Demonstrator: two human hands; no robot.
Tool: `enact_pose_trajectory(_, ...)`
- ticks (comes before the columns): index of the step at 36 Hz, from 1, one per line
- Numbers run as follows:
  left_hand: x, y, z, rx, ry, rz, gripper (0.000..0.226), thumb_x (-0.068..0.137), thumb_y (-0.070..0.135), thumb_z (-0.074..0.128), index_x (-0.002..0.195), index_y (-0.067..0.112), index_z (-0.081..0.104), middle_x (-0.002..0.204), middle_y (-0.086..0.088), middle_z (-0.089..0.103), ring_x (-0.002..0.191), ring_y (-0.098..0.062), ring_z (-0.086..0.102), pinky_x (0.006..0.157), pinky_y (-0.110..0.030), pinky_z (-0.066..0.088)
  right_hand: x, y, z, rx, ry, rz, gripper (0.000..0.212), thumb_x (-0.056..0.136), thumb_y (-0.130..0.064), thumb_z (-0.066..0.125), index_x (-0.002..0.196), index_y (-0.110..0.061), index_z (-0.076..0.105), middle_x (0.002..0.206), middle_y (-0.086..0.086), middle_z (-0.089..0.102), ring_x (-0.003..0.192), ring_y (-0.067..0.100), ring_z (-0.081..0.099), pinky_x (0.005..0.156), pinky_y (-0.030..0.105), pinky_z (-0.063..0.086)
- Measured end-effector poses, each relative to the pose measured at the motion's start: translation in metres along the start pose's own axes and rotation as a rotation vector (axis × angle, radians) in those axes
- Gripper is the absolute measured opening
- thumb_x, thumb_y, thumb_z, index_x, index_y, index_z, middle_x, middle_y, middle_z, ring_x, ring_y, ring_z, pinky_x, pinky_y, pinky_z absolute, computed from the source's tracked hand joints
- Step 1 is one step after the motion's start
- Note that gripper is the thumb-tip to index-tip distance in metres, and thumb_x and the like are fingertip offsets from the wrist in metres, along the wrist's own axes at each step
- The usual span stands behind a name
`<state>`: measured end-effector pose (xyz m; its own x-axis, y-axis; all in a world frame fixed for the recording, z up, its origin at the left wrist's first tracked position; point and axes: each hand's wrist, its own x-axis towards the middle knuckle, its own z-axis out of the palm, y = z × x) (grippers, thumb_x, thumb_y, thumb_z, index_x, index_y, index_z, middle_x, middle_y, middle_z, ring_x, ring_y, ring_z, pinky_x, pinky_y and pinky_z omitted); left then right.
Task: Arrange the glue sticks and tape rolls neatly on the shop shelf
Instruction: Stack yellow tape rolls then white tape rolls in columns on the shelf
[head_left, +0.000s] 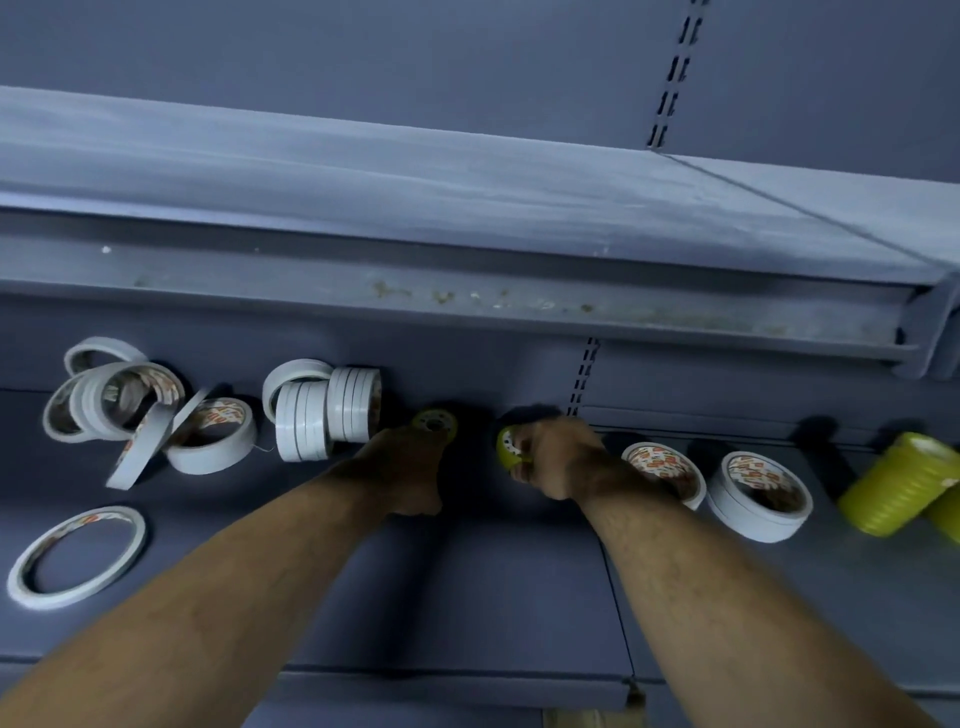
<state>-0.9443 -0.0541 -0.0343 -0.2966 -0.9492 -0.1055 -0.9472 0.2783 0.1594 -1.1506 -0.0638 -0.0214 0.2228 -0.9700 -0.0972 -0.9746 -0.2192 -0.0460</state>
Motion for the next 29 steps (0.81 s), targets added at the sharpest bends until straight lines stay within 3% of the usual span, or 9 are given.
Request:
enact_pose_trajectory(6,0.029,-0.001,-0.002,-0.062,0.14,-0.1,0.058,0.078,0.031,0.066,0.127,0.006,0.047,0.128,-0.02,0.052,0.114,-0.039,0.056,0.092,-0.041,0.05,0.0,-0.001,-0.001,-0.013,-0.002,0.008,0.047,0.093,-0.04,0.066,0.135,-0.022,0.061,0.133,0.007,0.064,0.121,0.027,0.06,0.098,0.031,0.048)
enact_pose_trajectory(9,0.035,-0.001,0.007,-0.014,0.121,-0.103,0.043,0.086,0.03,0.061,0.126,0.015,0.054,0.13,-0.013,0.054,0.114,-0.033,0.056,0.095,-0.039,0.048,0.0,0.001,0.0,-0.006,-0.005,0.013,0.046,0.093,-0.04,0.065,0.134,-0.021,0.061,0.133,0.008,0.064,0.119,0.027,0.061,0.097,0.03,0.048)
enact_pose_trajectory(12,0.036,-0.001,0.01,0.034,0.051,-0.068,0.05,0.086,0.033,0.062,0.134,0.025,0.053,0.142,-0.013,0.045,0.126,-0.035,0.052,0.102,-0.041,0.047,0.0,0.003,0.001,0.008,-0.009,0.024,0.048,0.093,-0.041,0.065,0.136,-0.021,0.059,0.134,0.007,0.063,0.12,0.027,0.061,0.096,0.03,0.048)
enact_pose_trajectory(18,0.033,-0.001,0.011,0.11,0.102,-0.058,0.026,0.092,0.029,0.053,0.114,0.023,0.066,0.121,-0.007,0.066,0.113,-0.031,0.062,0.088,-0.039,0.055,0.0,0.003,0.0,0.002,-0.019,0.021,0.049,0.094,-0.042,0.064,0.138,-0.021,0.058,0.138,0.006,0.061,0.123,0.027,0.059,0.099,0.031,0.047)
enact_pose_trajectory(29,0.029,0.004,0.006,0.124,0.081,-0.115,0.025,0.084,0.026,0.061,0.104,0.016,0.073,0.11,-0.008,0.071,0.107,-0.03,0.066,0.084,-0.034,0.054,-0.001,0.002,-0.003,-0.015,-0.007,0.011,0.049,0.094,-0.041,0.064,0.139,-0.02,0.058,0.136,0.006,0.062,0.123,0.026,0.059,0.098,0.027,0.045)
